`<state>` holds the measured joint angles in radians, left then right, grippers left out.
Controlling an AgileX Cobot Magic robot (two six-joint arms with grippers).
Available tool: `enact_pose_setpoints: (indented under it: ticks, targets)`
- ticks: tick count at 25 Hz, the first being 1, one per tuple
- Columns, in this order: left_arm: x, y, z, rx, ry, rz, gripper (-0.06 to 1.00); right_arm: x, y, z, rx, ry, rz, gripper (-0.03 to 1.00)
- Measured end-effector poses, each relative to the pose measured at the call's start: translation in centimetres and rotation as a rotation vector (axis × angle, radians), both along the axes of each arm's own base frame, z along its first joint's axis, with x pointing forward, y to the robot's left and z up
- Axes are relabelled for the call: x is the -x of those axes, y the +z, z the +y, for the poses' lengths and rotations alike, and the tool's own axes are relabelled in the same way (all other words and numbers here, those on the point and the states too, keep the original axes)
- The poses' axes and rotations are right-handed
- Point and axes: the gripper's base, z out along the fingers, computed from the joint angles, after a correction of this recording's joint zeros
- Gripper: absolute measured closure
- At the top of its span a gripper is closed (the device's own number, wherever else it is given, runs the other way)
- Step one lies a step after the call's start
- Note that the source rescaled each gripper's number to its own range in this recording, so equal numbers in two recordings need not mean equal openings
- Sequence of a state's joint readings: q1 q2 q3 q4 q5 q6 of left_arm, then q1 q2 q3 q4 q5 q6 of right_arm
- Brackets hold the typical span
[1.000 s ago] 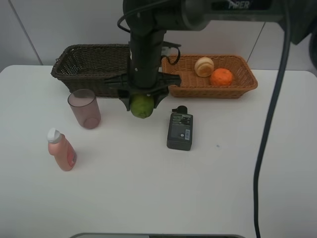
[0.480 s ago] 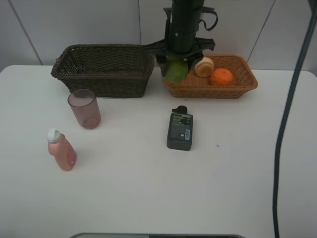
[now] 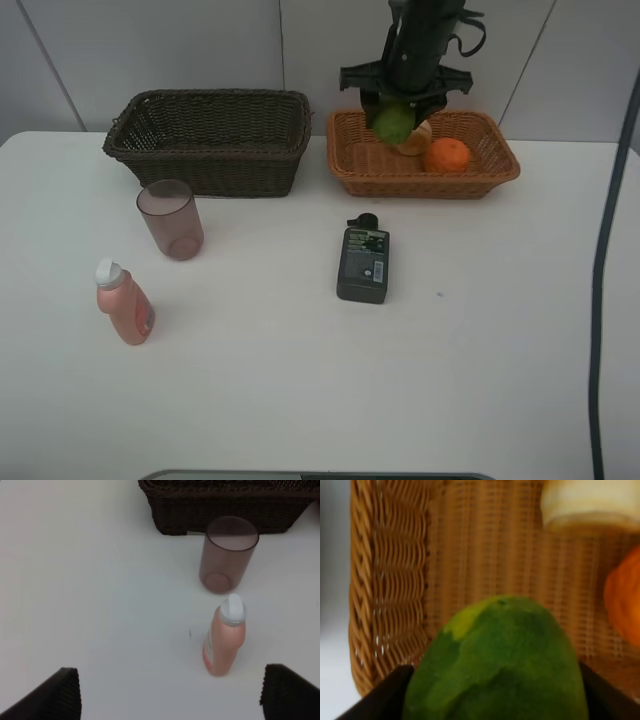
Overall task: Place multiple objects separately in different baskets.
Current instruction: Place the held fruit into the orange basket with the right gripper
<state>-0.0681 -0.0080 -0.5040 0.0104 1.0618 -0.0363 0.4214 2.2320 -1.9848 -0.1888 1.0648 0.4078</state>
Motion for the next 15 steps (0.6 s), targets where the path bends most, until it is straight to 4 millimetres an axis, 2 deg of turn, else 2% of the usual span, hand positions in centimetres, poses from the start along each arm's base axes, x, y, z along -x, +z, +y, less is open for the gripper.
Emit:
enact_pose_setpoints:
  ticks: [8, 15]
  targets:
    - [0.0, 0.0, 0.0, 0.000, 0.000, 0.000, 0.02, -1.4, -3.5, 0.5, -0.014, 0.013, -0.018, 0.96]
    - [0.0, 0.0, 0.0, 0.000, 0.000, 0.000, 0.02, -1.9, -5.5, 0.5, -0.009, 0.015, -0.008, 0.96]
